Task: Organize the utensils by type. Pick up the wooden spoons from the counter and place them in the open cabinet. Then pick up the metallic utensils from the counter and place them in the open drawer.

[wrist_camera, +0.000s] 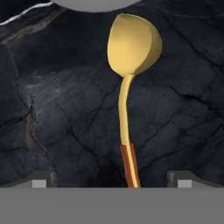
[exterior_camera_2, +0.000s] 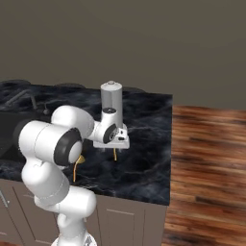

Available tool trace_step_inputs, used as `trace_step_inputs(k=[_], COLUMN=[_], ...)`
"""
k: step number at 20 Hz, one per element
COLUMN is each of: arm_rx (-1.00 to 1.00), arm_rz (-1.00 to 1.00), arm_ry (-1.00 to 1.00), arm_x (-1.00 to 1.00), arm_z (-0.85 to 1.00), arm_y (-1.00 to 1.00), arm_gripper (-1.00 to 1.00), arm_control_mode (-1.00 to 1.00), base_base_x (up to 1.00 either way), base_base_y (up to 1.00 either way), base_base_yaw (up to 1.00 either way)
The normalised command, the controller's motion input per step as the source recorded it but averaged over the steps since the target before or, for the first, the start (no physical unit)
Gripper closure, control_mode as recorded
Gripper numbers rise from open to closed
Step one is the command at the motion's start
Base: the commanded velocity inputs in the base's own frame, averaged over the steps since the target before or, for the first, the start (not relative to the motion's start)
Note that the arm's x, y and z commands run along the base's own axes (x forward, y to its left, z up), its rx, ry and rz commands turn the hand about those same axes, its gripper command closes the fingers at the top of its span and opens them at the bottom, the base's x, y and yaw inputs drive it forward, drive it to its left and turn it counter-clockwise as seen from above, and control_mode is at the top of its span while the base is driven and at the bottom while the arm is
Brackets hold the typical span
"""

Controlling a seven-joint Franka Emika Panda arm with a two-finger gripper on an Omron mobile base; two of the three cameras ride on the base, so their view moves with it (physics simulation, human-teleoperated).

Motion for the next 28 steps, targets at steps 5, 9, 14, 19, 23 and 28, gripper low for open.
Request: trace_step_inputs(k=[5,9,14,19,23,28], arm_rx=[0.0,0.0,0.0,0.0,0.0,0.0], arm_rz=[0.0,0.0,0.0,0.0,0.0,0.0], arm_ry=[0.0,0.0,0.0,0.0,0.0,0.0], arm_x=[0.1,0.12,0.11,0.1,0.08,0.06], arm_z=[-0.18,-0.15,-0.17,-0.17,-0.16,-0.1], arm_y=[0.0,-0.02,0.0,0.0,0.0,-0.01], arm_gripper=[-1.0,-1.0,-1.0,-1.0,-1.0,1.0], arm_control_mode=[-1.0,-1.0,-1.0,-1.0,-1.0,-1.0], base_base_x=[0.0,0.0,0.0,0.0,0.0,0.0], base_base_y=[0.0,0.0,0.0,0.0,0.0,0.0], base_base_yaw=[0.0,0.0,0.0,0.0,0.0,0.0])
